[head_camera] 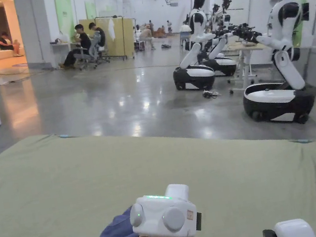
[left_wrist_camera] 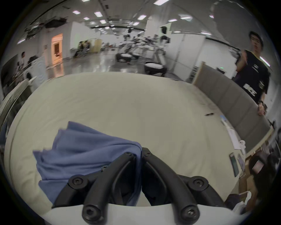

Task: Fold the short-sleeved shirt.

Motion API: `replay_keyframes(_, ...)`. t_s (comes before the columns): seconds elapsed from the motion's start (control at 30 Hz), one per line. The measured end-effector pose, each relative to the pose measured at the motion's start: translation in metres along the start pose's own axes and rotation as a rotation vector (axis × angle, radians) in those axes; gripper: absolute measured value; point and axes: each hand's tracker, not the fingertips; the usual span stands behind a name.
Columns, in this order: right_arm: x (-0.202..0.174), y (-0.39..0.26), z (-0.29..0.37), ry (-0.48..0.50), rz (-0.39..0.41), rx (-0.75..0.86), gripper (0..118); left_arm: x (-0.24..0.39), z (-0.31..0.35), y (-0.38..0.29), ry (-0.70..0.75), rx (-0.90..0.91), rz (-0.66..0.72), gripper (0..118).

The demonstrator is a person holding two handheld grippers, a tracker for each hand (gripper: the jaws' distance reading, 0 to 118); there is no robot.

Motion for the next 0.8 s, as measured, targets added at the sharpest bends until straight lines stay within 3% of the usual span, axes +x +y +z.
replay_keyframes(0.27,0.099,-0.033,0.020,-0.163,-0.080,-0.042,0,0.149,-0.049,0.025,-0.279,-0.006,-0.103,7)
replay_keyframes(0.4,0.132,-0.051,0.023,-0.203,-0.114,-0.067,0,0.173,-0.112,0.002,-0.212,-0.125,-0.147,7)
replay_keyframes(0.53,0.153,-0.065,0.020,-0.225,-0.132,-0.089,0,0.151,-0.177,-0.031,-0.050,-0.289,-0.073,7)
replay_keyframes(0.67,0.156,-0.068,0.013,-0.214,-0.149,-0.092,0,0.151,-0.158,-0.043,-0.087,-0.228,-0.076,7)
replay_keyframes(0.7,0.154,-0.067,0.011,-0.209,-0.154,-0.091,0,0.154,-0.142,-0.040,-0.095,-0.168,-0.079,15)
replay_keyframes(0.77,0.147,-0.065,0.010,-0.190,-0.157,-0.090,0,0.157,-0.109,-0.035,-0.126,-0.091,-0.095,71)
replay_keyframes(0.8,0.142,-0.064,0.011,-0.184,-0.149,-0.086,0,0.157,-0.091,-0.035,-0.116,-0.048,-0.121,88)
